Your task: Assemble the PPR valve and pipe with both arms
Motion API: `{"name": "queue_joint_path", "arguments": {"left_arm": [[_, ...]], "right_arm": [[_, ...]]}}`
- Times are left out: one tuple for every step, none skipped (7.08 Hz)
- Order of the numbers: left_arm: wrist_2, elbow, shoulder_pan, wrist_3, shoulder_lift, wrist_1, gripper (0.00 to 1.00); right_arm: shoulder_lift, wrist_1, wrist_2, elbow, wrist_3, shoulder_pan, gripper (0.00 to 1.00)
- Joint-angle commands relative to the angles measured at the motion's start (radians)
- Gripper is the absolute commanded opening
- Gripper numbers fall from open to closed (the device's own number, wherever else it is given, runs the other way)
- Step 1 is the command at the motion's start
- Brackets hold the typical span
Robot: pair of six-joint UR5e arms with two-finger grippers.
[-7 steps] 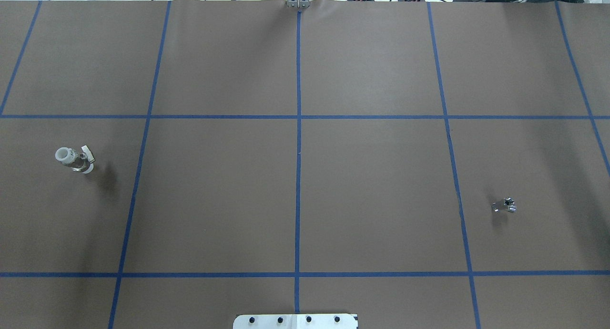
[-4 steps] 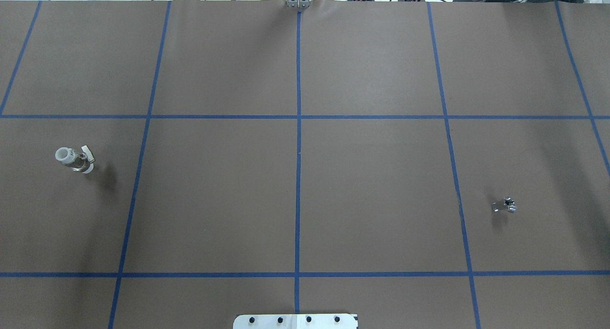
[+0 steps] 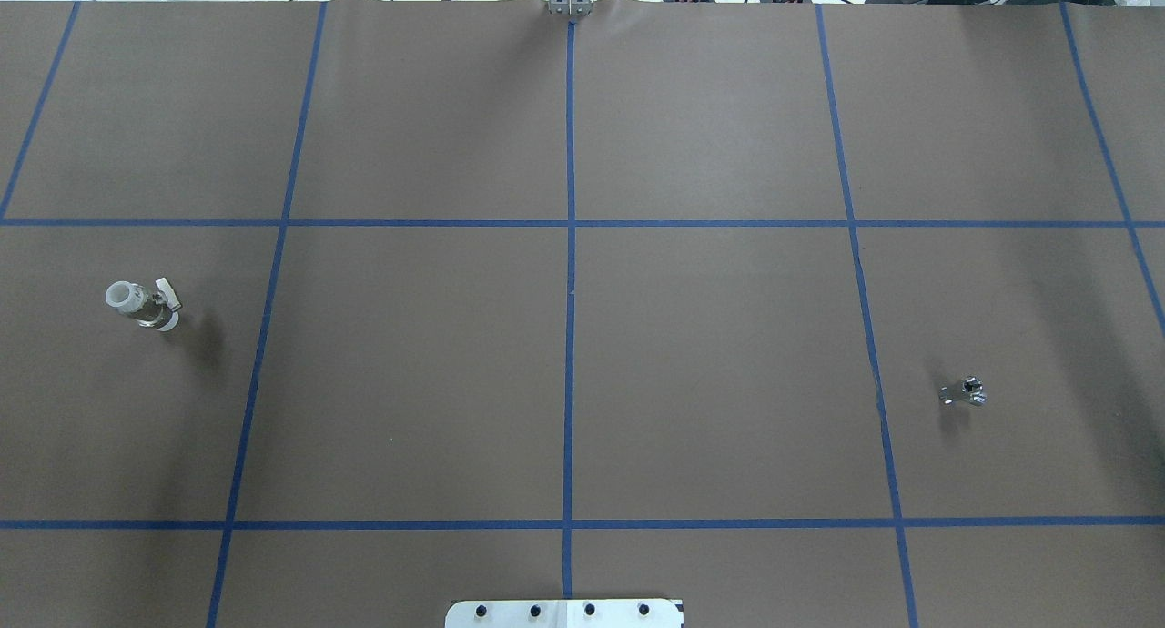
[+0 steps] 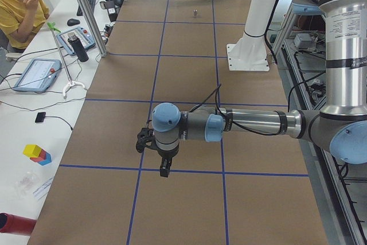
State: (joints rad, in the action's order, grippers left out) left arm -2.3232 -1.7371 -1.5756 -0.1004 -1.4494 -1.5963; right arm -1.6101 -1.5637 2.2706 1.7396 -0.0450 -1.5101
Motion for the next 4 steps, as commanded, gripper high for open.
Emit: {"name": "queue_joint_path", "arguments": {"left_arm": [[0.001,-0.006,0.003,0.002,-0.005,-0.093,1.00],[0.004,-0.001,0.003,0.004,-0.009,-0.158,1.00],[0.002,0.020,0.006,0.005,-0.049,-0.247,1.00],[-0.019,0.016,0.021,0.001,-0.055,-0.260,1.00]], "right_arm": [[0.012,0.086,-0.005,-0.014,0.005,-0.001,1.00],[0.015,0.094,0.000,-0.012,0.008,0.001,1.00],[0.016,0.094,0.000,-0.012,0.008,0.001,1.00],[0.015,0.096,0.000,-0.015,0.007,0.001,1.00]]}}
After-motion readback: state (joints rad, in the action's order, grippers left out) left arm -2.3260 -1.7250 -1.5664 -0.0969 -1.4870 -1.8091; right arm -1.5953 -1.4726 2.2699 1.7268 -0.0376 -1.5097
